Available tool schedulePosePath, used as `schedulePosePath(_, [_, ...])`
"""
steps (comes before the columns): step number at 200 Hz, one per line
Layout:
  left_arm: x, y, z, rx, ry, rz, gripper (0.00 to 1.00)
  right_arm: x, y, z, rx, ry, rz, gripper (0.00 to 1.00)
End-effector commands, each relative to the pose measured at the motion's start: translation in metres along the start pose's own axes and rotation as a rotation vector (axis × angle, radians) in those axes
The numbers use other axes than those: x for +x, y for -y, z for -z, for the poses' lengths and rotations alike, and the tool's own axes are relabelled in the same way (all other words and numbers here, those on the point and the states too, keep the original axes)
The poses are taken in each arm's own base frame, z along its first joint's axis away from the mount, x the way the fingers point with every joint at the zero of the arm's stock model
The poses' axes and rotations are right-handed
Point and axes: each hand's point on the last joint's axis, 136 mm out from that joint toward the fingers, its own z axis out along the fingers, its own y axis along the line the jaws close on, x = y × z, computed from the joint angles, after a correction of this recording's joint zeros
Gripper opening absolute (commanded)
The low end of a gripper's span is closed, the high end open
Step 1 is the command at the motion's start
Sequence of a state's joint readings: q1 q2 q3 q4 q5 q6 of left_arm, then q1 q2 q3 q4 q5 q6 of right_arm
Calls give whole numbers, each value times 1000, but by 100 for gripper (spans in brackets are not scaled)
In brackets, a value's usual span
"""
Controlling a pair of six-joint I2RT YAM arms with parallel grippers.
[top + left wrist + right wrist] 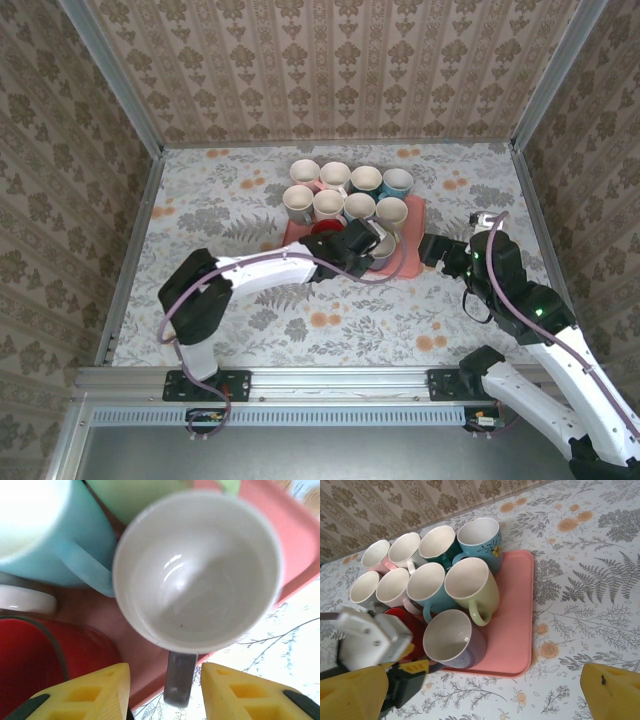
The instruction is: Turn the mug right side up
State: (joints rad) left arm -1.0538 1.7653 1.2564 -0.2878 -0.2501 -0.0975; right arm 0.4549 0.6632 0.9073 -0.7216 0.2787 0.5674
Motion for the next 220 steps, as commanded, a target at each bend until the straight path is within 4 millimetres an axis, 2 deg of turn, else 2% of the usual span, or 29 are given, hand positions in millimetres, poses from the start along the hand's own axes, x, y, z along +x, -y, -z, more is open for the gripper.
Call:
schedulePosePath(1, [-38, -5, 44, 2, 152, 17, 47, -13, -11, 7, -50, 29, 35, 100])
schedulePosePath(31, [-61, -8, 92, 75, 307, -12, 57, -23, -29, 19, -155, 64, 105, 100])
schedulePosePath(47, [-60, -28, 109, 68, 359, 13, 66, -28, -31, 23, -164, 89, 114, 100])
schedulePosePath(48, [-60, -30, 110, 64, 361, 17, 68, -29, -31, 23, -165, 90, 119, 100])
schedulePosePath(52, [-58, -39, 112, 50, 367, 33, 95, -30, -32, 23, -167, 95, 126, 100])
schedulePosePath(55, [-57, -44, 114, 45, 373, 40, 99, -30, -32, 23, -167, 94, 136, 100])
schedulePosePath(78, [-41, -104, 119, -38, 376, 147, 100, -36, -23, 14, -87, 112, 155, 100])
schedulePosePath(98, [-22, -165, 128, -251, 407, 258, 100, -38, -22, 0, -32, 87, 153, 100])
schedulePosePath(119, [-7, -196, 133, -367, 509, 135, 100, -39, -30, -15, -52, 99, 176, 100])
schedulePosePath(129, [7, -212, 129, -419, 553, 66, 100, -46, -32, -24, -48, 165, 212, 100])
schedulePosePath(140, [28, -232, 124, -458, 604, 52, 100, -44, -29, -40, -32, 225, 284, 100])
schedulePosePath(143, [36, -246, 125, -485, 617, 71, 100, -41, -28, -44, -28, 237, 311, 100])
schedulePosePath(155, [67, -276, 122, -506, 587, 179, 100, -40, -26, -56, -18, 314, 370, 100])
schedulePosePath(174, [116, -306, 118, -622, 481, 278, 100, -33, -3, -79, 109, 347, 383, 100])
schedulePosePath(187, [143, -314, 110, -653, 417, 321, 100, -24, 23, -97, 232, 314, 383, 100])
schedulePosePath(200, [168, -316, 100, -654, 355, 398, 100, -20, 62, -103, 405, 316, 269, 100])
schedulePosePath(208, [182, -318, 94, -667, 323, 442, 100, -15, 74, -108, 445, 311, 254, 100])
schedulePosePath(220, [183, -319, 89, -659, 323, 450, 100, -5, 90, -118, 475, 311, 239, 100])
